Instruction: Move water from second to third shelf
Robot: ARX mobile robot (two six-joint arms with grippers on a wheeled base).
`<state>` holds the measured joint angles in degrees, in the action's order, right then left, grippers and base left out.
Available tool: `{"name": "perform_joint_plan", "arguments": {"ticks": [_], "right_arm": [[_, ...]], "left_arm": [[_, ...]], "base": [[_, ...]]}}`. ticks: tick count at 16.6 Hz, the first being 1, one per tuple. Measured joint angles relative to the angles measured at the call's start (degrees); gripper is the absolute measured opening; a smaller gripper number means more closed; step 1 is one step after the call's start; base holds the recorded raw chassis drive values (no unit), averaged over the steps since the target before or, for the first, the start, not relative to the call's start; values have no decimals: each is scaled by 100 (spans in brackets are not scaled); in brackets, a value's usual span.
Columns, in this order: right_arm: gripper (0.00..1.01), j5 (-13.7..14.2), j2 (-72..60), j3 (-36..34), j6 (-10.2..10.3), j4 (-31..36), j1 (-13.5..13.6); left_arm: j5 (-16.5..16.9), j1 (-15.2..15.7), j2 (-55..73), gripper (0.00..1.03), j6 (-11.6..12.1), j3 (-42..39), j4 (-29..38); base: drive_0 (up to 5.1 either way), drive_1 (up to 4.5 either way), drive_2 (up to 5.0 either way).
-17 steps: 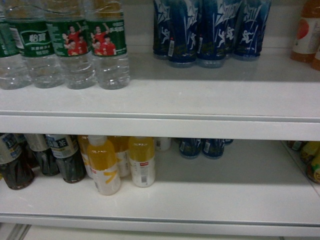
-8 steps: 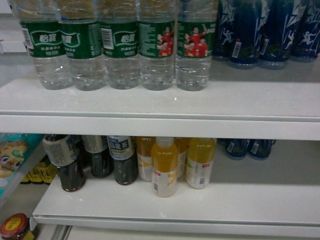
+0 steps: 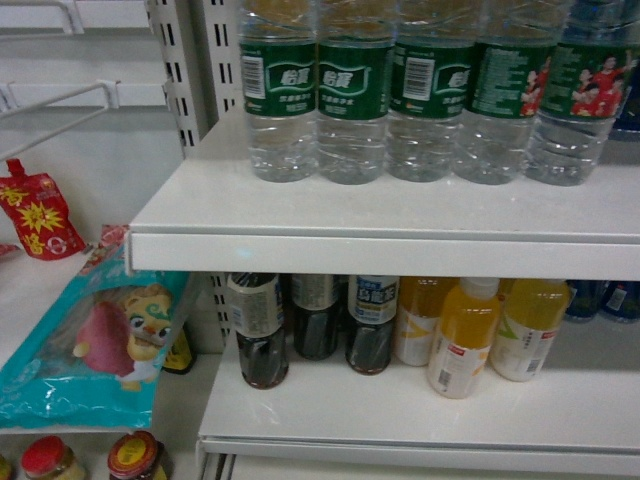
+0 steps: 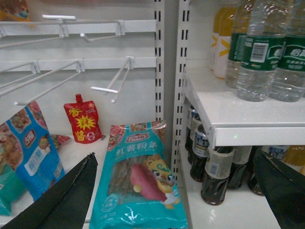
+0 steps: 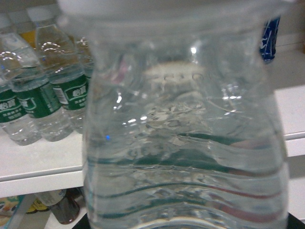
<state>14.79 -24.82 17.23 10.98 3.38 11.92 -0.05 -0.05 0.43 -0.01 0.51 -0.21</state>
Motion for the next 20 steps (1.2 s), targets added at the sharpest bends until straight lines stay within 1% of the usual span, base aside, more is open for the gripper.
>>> {"name": "perform_joint_plan", "arguments": {"ticks": [5, 7, 9, 11, 20], "right_arm": [[43, -2, 7, 0, 4, -2, 0], [43, -2, 4, 0, 4, -11, 0], [43, -109, 17, 0, 17, 33, 9], [43, 0, 7, 0, 13, 4, 0], [43, -2, 7, 0, 13, 4, 0]], "left_arm": [[2, 0, 0, 98, 2, 0, 11], [-7, -2, 0, 98, 0, 0, 13], [-17, -2, 0, 98, 0, -2, 11], [-11, -2, 0, 98, 2, -2, -9], [0, -2, 0, 98, 0, -2, 0]], "base": [[-493, 242, 242], [0, 0, 0], [0, 0, 0], [0, 0, 0], [0, 0, 0]]}}
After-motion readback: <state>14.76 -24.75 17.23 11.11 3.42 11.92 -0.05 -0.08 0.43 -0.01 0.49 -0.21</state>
